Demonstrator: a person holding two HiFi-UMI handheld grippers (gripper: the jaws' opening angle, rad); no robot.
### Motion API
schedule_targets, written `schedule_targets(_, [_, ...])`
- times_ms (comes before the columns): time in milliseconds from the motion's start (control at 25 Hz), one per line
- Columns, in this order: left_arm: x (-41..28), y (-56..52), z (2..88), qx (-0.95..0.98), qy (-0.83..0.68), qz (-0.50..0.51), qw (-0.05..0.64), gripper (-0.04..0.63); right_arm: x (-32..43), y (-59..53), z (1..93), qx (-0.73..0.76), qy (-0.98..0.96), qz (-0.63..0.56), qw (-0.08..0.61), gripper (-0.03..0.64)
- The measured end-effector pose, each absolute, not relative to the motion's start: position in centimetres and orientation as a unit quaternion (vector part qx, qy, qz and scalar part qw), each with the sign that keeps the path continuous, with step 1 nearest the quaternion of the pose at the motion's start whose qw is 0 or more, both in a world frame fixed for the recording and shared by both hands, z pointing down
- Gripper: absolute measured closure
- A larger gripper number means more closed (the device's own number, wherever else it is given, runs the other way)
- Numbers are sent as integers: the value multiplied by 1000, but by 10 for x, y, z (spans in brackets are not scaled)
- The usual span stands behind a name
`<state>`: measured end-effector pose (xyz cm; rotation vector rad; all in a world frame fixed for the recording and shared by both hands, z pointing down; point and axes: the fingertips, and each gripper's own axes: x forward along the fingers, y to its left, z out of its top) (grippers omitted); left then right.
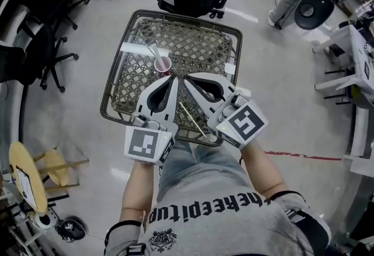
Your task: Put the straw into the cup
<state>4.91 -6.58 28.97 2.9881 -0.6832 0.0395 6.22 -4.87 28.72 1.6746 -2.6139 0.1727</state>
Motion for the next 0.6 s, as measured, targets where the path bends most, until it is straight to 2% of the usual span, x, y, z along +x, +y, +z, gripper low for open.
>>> schedule_targets(600, [43,-40,278,972,-234,18,23,568,56,-24,265,526,-850,28,-8,621])
